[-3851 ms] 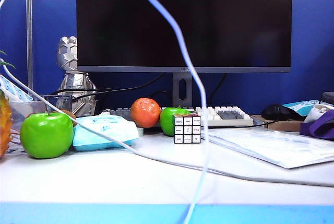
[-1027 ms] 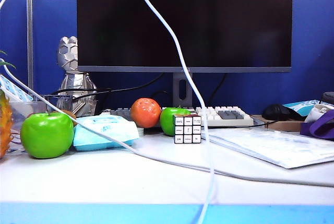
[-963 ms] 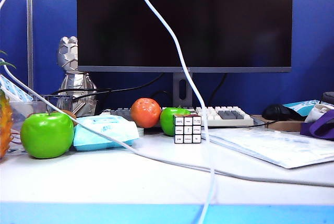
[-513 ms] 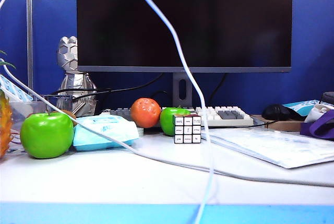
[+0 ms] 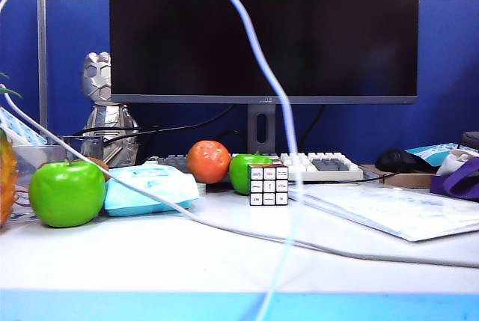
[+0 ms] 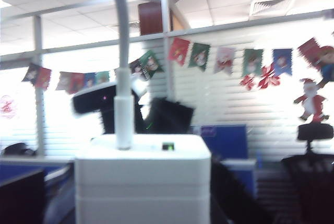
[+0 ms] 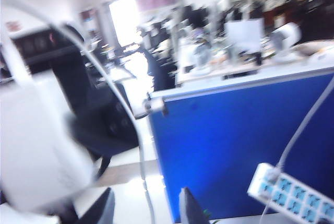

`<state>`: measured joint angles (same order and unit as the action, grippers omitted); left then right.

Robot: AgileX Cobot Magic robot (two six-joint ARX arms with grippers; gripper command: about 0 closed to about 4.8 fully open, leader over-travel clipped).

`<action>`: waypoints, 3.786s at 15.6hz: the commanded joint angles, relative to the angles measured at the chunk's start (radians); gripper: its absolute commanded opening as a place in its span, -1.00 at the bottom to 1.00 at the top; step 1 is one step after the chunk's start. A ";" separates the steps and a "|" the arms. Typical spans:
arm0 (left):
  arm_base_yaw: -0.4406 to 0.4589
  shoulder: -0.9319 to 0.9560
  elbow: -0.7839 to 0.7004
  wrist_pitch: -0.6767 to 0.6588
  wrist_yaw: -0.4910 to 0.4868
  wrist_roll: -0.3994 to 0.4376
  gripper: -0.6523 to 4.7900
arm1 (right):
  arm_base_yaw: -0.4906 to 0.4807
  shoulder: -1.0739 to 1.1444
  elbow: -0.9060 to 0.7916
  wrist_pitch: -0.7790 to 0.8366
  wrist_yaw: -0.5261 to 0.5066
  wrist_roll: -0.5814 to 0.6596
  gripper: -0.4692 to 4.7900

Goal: Pick up the Type-C charging cable and the charging base, insert one end of the Type-C charger into the corresponding slot on the base, and finally place the plugged-in charger back on the table.

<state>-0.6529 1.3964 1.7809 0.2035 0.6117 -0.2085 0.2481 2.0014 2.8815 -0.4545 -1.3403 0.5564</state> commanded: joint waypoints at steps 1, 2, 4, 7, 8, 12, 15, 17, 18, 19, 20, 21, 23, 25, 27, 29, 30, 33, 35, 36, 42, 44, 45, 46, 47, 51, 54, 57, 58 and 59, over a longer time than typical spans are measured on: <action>0.000 0.005 0.001 -0.096 -0.020 0.082 -0.70 | -0.016 -0.019 0.004 0.018 0.013 0.000 -0.17; 0.002 0.005 0.001 -0.116 -0.035 0.098 -0.70 | -0.016 -0.020 0.004 0.018 0.020 0.000 -0.17; 0.002 0.005 0.001 -0.146 -0.056 0.123 -0.70 | -0.040 -0.025 0.004 0.018 0.030 0.000 -0.17; 0.036 0.012 0.001 -0.249 -0.115 0.155 -0.70 | -0.054 -0.049 0.004 0.051 0.029 -0.009 -0.16; 0.036 0.012 0.001 -0.268 -0.125 0.150 -0.70 | -0.055 -0.054 0.004 0.074 0.020 -0.011 -0.04; 0.037 0.050 0.001 -0.437 -0.230 0.156 -0.70 | -0.055 -0.088 0.004 0.230 0.003 -0.007 0.19; 0.037 0.105 0.001 -0.520 -0.234 0.157 -0.70 | -0.055 -0.099 0.004 0.242 0.003 -0.006 0.27; 0.037 0.169 0.001 -0.594 -0.235 0.179 -0.70 | -0.055 -0.099 0.004 0.240 0.003 -0.006 0.27; 0.037 0.214 0.001 -0.628 -0.235 0.209 -0.70 | -0.055 -0.099 0.004 0.237 0.003 -0.006 0.27; 0.037 0.239 0.001 -0.639 -0.238 0.222 -0.70 | -0.055 -0.099 0.004 0.232 0.005 -0.006 0.27; 0.037 0.303 0.001 -0.648 -0.285 0.241 -0.70 | -0.055 -0.098 0.003 0.209 0.019 -0.006 0.27; 0.037 0.331 0.001 -0.646 -0.317 0.260 -0.70 | -0.055 -0.098 0.003 0.194 0.030 -0.006 0.27; 0.037 0.393 0.001 -0.644 -0.381 0.288 -0.70 | -0.055 -0.097 0.003 0.155 0.099 -0.006 0.27; 0.037 0.428 0.001 -0.648 -0.410 0.290 -0.70 | -0.055 -0.096 0.003 0.092 0.177 -0.008 0.25; 0.036 0.468 0.000 -0.652 -0.426 0.290 -0.70 | -0.055 -0.093 0.002 0.050 0.198 -0.008 0.25; 0.036 0.522 0.000 -0.683 -0.425 0.290 -0.70 | -0.061 -0.093 0.002 0.029 0.202 -0.010 0.25; 0.036 0.538 0.000 -0.706 -0.425 0.291 -0.70 | -0.064 -0.093 0.002 0.029 0.203 -0.010 0.26; 0.018 0.637 -0.001 -0.870 -0.342 0.291 -0.70 | -0.066 -0.093 0.002 0.029 0.237 -0.011 0.26; -0.027 0.708 -0.001 -0.880 -0.349 0.320 -0.70 | -0.066 -0.093 0.002 0.027 0.243 -0.011 0.25; -0.041 0.727 -0.001 -0.875 -0.349 0.333 -0.70 | -0.066 -0.093 0.002 0.027 0.244 -0.011 0.25; -0.093 0.792 -0.001 -0.868 -0.418 0.336 -0.66 | -0.066 -0.093 0.002 0.003 0.243 -0.011 0.25; -0.094 0.791 0.000 -0.869 -0.452 0.356 -0.03 | -0.066 -0.093 0.002 0.001 0.240 -0.016 0.25; -0.094 0.791 0.000 -0.871 -0.452 0.359 0.05 | -0.066 -0.093 0.002 0.002 0.240 -0.016 0.26; -0.094 0.791 0.000 -0.872 -0.451 0.359 0.07 | -0.066 -0.093 0.002 0.001 0.240 -0.015 0.25; -0.094 0.790 0.000 -0.884 -0.451 0.363 0.35 | -0.066 -0.093 0.002 -0.001 0.240 -0.015 0.26; -0.094 0.770 0.001 -0.932 -0.451 0.378 0.49 | -0.066 -0.093 0.002 -0.017 0.241 -0.019 0.26; -0.097 0.667 0.001 -0.939 -0.451 0.373 -0.33 | -0.077 -0.094 0.003 -0.010 0.256 -0.036 0.20; -0.096 0.569 0.001 -0.925 -0.451 0.374 -0.49 | -0.090 -0.096 0.003 -0.014 0.269 -0.036 -0.03; -0.096 0.540 0.001 -0.919 -0.451 0.374 -0.56 | -0.092 -0.096 0.003 -0.021 0.269 -0.036 -0.06; -0.096 0.520 0.001 -0.915 -0.451 0.375 -0.58 | -0.097 -0.096 0.003 -0.021 0.268 -0.036 -0.08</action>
<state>-0.7479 1.9411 1.7775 -0.7296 0.1570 0.1642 0.1577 1.9125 2.8815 -0.4809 -1.0737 0.5243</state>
